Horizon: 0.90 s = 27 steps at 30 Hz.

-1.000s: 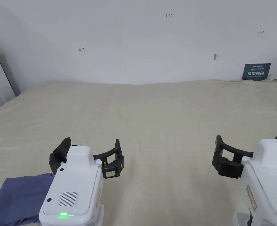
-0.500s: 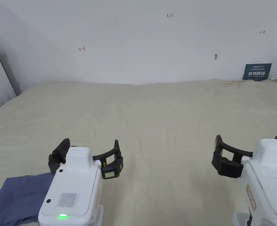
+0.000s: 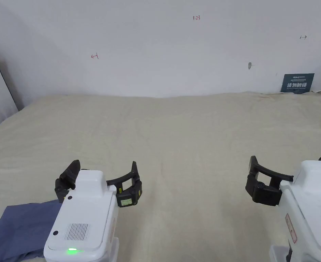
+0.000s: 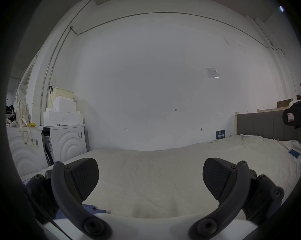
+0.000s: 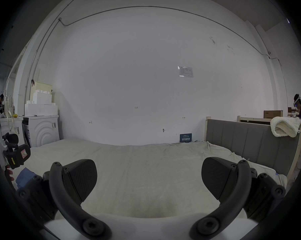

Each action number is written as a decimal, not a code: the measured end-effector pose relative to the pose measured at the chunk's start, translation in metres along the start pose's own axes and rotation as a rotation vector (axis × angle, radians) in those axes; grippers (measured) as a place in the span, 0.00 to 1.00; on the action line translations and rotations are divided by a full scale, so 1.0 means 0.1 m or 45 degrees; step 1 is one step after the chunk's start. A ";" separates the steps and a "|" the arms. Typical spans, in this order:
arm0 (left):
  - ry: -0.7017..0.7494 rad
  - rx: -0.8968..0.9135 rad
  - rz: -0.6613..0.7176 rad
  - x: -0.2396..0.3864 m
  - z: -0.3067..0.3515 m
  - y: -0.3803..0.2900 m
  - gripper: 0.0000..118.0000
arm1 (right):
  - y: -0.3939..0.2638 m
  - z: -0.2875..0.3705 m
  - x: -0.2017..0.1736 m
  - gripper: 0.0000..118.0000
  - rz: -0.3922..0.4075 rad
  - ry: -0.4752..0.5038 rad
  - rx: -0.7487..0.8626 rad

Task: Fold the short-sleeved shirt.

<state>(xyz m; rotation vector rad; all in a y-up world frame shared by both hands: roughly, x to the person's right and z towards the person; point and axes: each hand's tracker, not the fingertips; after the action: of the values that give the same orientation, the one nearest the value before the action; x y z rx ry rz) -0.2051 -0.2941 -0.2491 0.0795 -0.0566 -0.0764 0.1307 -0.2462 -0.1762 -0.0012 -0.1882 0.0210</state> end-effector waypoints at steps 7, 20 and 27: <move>0.005 -0.004 0.003 0.00 0.00 0.01 1.00 | -0.01 0.00 0.01 1.00 -0.002 -0.002 0.000; 0.010 -0.002 0.006 -0.02 0.01 0.00 1.00 | 0.00 0.00 -0.03 1.00 0.007 0.004 -0.008; 0.012 -0.006 0.006 -0.02 0.01 0.00 1.00 | -0.02 -0.02 -0.01 1.00 0.015 0.008 -0.009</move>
<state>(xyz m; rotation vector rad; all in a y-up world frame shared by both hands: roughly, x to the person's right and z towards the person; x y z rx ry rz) -0.2077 -0.2943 -0.2479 0.0752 -0.0472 -0.0712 0.1300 -0.2487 -0.1780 -0.0096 -0.1821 0.0320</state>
